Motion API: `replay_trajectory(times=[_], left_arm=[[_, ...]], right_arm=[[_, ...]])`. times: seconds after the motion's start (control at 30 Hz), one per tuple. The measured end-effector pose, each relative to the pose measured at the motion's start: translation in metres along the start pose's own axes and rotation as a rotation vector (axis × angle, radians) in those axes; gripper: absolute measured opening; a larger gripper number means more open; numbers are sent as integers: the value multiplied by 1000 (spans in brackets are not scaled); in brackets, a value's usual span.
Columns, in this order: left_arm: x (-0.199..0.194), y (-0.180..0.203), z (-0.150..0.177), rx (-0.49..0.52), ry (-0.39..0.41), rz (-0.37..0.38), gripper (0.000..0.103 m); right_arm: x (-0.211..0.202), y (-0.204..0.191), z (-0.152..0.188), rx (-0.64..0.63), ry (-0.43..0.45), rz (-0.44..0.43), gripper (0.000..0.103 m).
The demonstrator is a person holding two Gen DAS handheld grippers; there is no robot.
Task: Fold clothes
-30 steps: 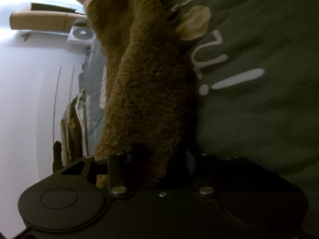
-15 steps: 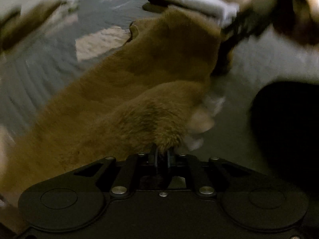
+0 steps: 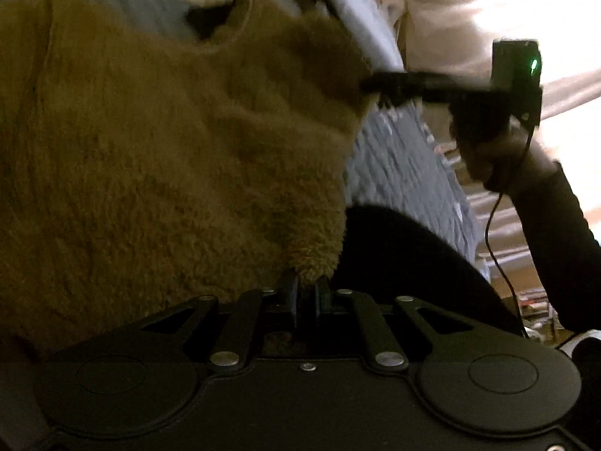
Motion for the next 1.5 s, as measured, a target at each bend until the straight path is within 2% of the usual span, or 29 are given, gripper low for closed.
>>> replay_trajectory(times=[0.07,0.17,0.27,0.37,0.43,0.53,0.63,0.77,0.87,0.93,1.03,1.07,1.13,1.37,1.5], left_arm=[[11,1,6,2,-23,-16,8],[17,3,10,17,-11,-67,9],[8,6,3,38,6,-85,18],[-8,-2,-23,77,42,-162,40],[-19,-7,-41,103,65,-214,73],[-35,-15,-67,142,100,-292,81],[-51,-22,-94,180,136,-369,89],[-73,-32,-130,232,183,-473,89],[-86,-42,-156,254,211,-536,89],[-78,-63,-166,203,175,-528,89],[-55,-86,-167,172,84,-568,88],[-47,-91,-160,155,63,-558,86],[-32,-97,-145,129,24,-531,76],[1,-62,-66,162,-87,-336,76],[-11,-44,-48,179,-80,-286,76]], right_arm=[[-1,-2,-2,-6,1,-6,89],[-2,-6,-6,-25,6,-10,89],[-6,-7,-11,-55,18,3,89],[-9,-3,-19,-91,29,26,89],[-9,2,-29,-125,31,57,90],[-5,14,-47,-186,34,101,90],[9,27,-65,-244,0,129,91],[27,42,-88,-295,-50,124,91],[37,55,-104,-267,-59,116,91],[48,63,-111,-240,-82,107,91],[68,64,-109,-249,-130,112,91],[74,64,-107,-258,-146,114,91],[83,61,-99,-265,-173,104,91],[90,53,-75,-276,-196,91,93],[83,50,-71,-265,-175,79,93]])
Point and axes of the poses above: each gripper's, at about its wrist camera, not at the fingertips, and x roughly the way its jaws point, y to its right, z to its underside, the point moved 3 cm from there along x, roughly the way its jaws point, and after that the axes turned 1 degree about x, right-handed, at the moved point
